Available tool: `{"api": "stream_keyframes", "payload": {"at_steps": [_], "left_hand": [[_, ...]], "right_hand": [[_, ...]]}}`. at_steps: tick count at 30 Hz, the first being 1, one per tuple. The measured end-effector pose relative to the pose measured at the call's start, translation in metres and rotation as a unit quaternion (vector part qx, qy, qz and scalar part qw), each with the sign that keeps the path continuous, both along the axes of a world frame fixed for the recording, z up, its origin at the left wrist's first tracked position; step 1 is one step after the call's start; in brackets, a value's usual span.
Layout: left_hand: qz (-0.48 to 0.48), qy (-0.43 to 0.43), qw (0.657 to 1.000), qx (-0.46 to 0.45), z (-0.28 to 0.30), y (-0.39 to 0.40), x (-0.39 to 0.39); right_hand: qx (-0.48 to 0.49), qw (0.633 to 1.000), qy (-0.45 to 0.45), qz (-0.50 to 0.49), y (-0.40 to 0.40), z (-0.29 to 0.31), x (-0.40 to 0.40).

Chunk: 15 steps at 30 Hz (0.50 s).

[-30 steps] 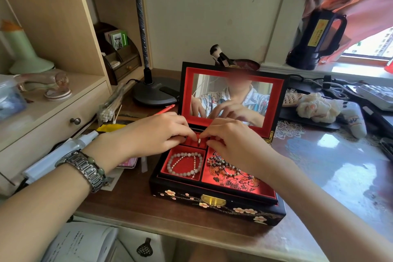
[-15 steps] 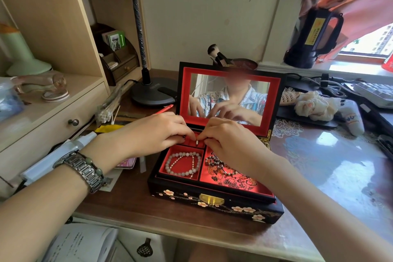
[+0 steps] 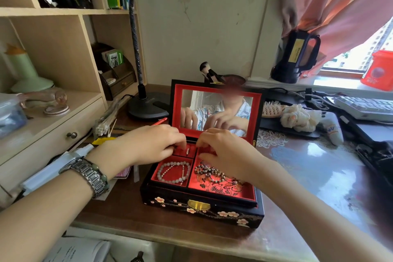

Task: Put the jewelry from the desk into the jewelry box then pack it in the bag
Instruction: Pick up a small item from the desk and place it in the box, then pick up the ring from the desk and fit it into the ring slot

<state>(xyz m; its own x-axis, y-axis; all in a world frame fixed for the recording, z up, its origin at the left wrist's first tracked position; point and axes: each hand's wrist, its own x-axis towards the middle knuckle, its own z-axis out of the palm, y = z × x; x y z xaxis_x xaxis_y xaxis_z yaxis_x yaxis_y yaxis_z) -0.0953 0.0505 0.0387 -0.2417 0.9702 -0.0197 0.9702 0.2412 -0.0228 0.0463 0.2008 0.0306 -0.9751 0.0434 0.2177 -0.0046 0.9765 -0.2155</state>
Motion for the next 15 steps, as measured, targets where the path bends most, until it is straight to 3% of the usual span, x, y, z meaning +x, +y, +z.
{"api": "stream_keyframes", "payload": {"at_steps": [6, 12, 15], "left_hand": [[0.011, 0.136, 0.991, -0.007, 0.013, 0.016, 0.031], [-0.006, 0.158, 0.987, 0.021, 0.024, 0.054, 0.076], [-0.032, 0.160, 0.986, 0.038, 0.025, 0.078, 0.101]], "right_hand": [[0.079, 0.994, -0.004, -0.075, 0.025, 0.015, 0.041], [0.108, 0.983, -0.010, -0.150, 0.056, 0.024, 0.102], [0.048, 0.981, 0.011, -0.188, 0.086, 0.026, 0.140]]}}
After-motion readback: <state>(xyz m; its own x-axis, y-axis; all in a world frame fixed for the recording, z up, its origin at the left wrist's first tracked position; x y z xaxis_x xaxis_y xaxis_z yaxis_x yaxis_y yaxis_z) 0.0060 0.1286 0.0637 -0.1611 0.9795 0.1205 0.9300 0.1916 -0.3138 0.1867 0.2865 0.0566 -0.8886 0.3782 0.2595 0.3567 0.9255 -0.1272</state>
